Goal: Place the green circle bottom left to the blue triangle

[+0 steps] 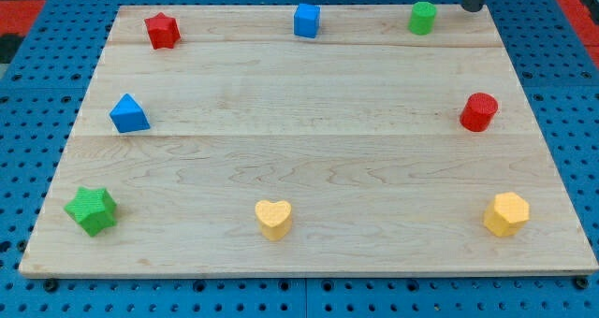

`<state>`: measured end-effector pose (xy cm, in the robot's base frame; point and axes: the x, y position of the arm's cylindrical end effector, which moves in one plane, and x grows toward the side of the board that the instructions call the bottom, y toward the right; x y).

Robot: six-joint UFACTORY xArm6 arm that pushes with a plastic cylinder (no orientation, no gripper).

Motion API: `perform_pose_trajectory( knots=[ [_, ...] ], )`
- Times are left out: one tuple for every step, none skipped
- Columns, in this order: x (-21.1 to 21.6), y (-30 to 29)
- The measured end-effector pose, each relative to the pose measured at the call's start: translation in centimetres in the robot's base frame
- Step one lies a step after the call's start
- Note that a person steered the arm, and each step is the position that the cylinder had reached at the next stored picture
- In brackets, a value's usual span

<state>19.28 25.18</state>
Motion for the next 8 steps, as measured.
perform_pose_trajectory(
  knots=[
    [1.4,-5.4],
    [4.9,-8.2],
    [7.5,-10.8],
    [6.6,-11.1],
    [6.9,-12.8],
    [9.4,-15.6],
    [10.7,-16.8],
    [10.0,-17.0]
  ],
)
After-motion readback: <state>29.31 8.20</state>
